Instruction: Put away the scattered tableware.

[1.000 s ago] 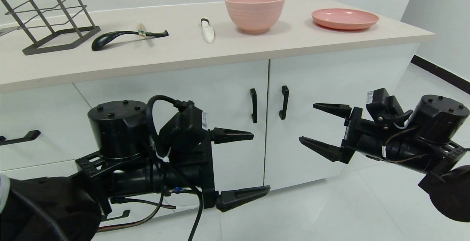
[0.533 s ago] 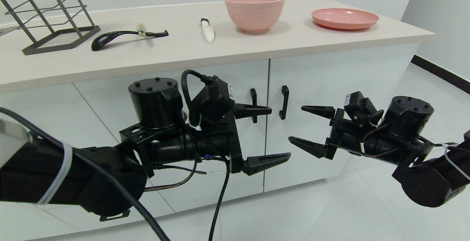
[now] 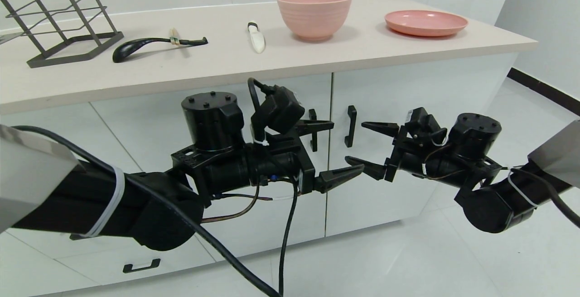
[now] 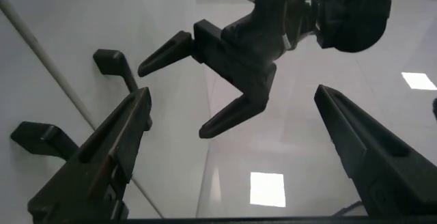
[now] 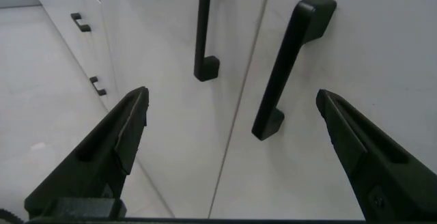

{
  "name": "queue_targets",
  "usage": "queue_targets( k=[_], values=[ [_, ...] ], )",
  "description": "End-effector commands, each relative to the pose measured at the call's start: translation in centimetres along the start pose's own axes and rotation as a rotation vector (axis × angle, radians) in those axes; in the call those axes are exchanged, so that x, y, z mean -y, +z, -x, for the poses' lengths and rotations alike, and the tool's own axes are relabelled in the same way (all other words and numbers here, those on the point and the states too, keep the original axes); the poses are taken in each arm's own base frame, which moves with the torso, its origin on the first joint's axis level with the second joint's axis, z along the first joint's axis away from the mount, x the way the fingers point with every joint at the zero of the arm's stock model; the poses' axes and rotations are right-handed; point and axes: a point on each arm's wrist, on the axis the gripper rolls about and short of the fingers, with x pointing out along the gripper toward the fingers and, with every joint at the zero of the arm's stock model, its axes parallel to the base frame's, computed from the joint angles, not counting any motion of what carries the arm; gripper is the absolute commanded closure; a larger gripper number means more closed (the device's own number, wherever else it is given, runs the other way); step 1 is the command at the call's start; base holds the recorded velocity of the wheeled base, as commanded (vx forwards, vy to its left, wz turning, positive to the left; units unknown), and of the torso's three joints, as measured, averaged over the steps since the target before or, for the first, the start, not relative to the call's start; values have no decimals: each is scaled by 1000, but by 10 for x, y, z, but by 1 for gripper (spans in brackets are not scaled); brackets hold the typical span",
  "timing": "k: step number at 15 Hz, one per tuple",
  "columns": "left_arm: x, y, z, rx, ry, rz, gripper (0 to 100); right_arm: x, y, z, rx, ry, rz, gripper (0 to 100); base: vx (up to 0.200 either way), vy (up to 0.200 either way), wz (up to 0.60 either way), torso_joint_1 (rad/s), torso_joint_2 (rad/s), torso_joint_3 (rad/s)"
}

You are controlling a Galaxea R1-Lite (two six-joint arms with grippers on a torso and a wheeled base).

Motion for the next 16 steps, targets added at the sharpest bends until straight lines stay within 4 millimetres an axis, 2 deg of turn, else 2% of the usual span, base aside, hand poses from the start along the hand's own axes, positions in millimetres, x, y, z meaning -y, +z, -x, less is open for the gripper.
queue_targets(
  k=[1, 7, 10, 13, 16],
  values=[
    [0, 6, 2, 13, 13, -10, 0, 4, -11, -8, 0, 6, -1, 0, 0, 0, 0, 0, 0, 0],
    [-9, 5, -3, 37, 21, -25, 0, 7, -8, -18, 43, 47, 26, 0, 0, 0, 0, 0, 0, 0],
    [-20, 6, -9, 57, 36, -41, 0, 12, -13, -30, 65, 52, 41, 0, 0, 0, 0, 0, 0, 0],
    [-23, 4, -8, 52, 43, -39, 0, 0, -11, -42, 92, 125, 37, 0, 0, 0, 0, 0, 0, 0],
    [-26, 3, -6, 50, 52, -40, 0, -5, -4, -43, 107, 162, 39, 0, 0, 0, 0, 0, 0, 0]
  ],
)
